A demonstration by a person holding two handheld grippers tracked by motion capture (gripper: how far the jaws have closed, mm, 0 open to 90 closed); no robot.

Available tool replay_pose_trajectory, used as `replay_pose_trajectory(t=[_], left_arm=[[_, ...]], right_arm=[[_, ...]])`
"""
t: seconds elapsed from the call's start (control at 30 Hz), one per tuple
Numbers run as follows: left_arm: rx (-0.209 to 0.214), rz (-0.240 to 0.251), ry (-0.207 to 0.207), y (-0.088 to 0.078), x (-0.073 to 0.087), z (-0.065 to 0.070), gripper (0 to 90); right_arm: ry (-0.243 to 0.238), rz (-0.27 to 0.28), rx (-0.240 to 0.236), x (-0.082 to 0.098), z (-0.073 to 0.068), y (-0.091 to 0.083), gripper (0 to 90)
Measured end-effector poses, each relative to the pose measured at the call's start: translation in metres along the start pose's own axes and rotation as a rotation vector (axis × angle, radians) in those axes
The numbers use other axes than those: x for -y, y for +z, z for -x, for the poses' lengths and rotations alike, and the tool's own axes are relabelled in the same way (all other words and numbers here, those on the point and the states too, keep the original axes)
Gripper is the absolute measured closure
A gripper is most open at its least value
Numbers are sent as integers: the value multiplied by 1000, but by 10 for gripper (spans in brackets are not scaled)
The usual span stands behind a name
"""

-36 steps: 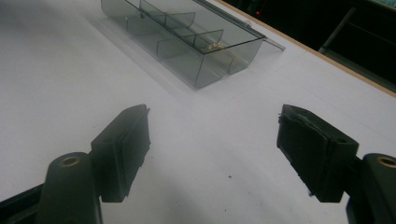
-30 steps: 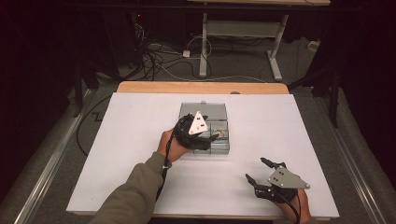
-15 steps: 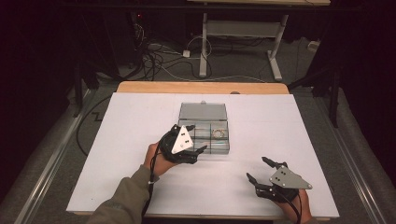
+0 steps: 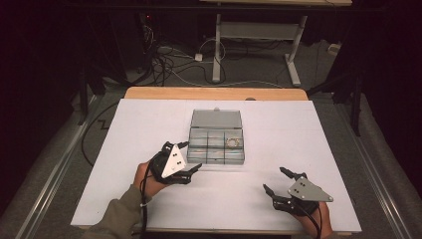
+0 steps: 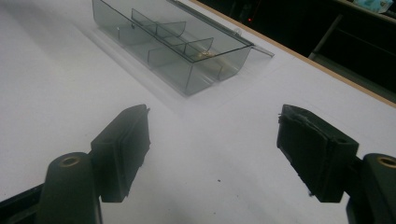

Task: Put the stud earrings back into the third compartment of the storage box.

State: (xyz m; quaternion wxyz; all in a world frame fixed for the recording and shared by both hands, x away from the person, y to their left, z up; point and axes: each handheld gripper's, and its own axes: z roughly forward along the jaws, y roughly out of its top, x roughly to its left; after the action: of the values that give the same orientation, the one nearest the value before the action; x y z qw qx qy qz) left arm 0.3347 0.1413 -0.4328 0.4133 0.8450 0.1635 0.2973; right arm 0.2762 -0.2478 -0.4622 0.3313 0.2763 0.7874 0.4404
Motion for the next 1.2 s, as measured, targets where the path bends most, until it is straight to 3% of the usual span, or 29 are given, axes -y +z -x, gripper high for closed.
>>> replay_pose_trajectory(t=[0.47, 0.73, 0.9, 1.0, 1.2], left_arm=[[-41, -56, -39, -17, 34, 6, 228], [-85, -75, -127, -30, 56, 8, 251], [-98, -99, -171, -41, 65, 9, 330], [-82, -131, -198, -45, 73, 6, 386], [-64, -179, -203, -52, 85, 4, 625]], right_arm=[[4, -4, 11, 1, 2, 0, 267], [36, -5, 26, 4, 8, 0, 390], [45, -11, 23, 6, 12, -1, 508], [35, -22, 8, 6, 11, 0, 558], [27, -46, -8, 6, 11, 2, 679]])
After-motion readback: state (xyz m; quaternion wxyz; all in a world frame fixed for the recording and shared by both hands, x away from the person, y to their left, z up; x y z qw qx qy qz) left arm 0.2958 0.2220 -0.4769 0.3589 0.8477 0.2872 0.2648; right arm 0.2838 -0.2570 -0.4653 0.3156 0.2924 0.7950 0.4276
